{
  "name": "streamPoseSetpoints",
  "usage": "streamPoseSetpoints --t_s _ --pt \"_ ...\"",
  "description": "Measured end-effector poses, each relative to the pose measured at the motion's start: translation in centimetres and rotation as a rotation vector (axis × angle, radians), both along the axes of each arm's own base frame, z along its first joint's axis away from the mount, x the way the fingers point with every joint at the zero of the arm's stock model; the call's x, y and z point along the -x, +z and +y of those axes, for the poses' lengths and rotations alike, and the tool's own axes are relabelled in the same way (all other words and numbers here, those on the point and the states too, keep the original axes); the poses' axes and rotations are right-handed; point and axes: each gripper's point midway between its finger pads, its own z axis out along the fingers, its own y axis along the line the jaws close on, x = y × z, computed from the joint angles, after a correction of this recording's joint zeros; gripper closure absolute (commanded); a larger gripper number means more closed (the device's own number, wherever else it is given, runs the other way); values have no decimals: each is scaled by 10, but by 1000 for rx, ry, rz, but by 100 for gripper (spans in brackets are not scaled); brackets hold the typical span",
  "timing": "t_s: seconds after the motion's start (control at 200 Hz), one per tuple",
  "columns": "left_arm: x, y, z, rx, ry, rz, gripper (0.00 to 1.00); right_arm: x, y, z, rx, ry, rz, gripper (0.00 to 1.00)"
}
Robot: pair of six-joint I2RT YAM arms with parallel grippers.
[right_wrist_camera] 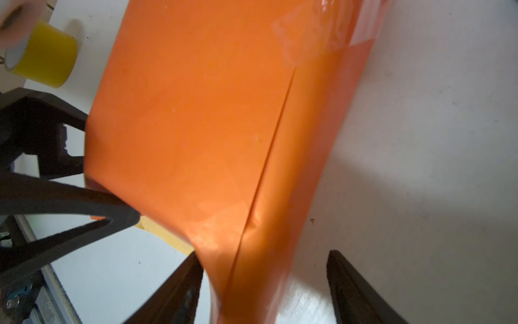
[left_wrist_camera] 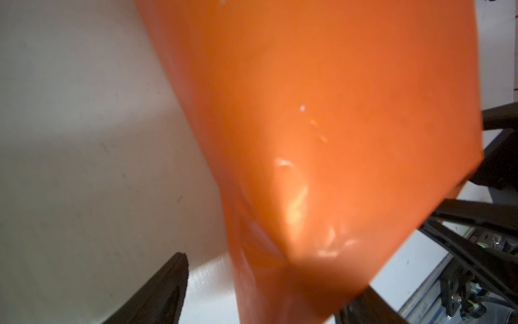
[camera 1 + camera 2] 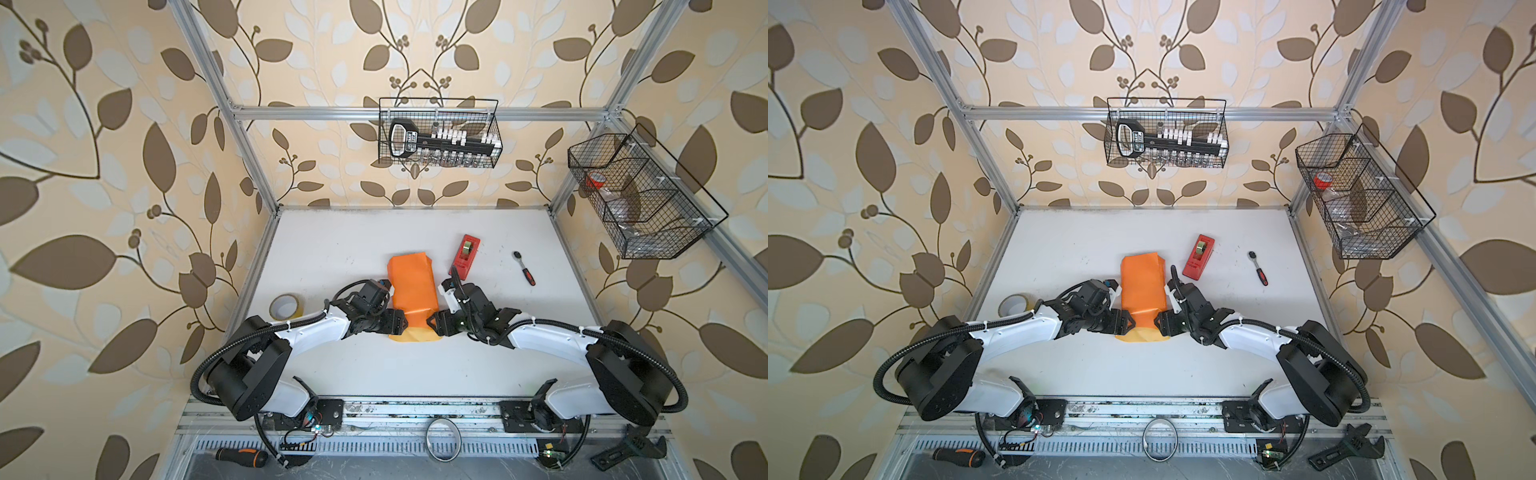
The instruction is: Wrap the gift box in paper
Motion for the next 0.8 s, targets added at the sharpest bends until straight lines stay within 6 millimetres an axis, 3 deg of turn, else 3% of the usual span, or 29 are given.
streamPoseSetpoints --t_s 0.585,0.8 --pt "-4 0 -9 -12 -7 -76 23 -14 -6 0 50 -47 -80 47" --pt "-9 8 -7 -14 3 -114 29 -17 -5 -1 62 -57 -101 51"
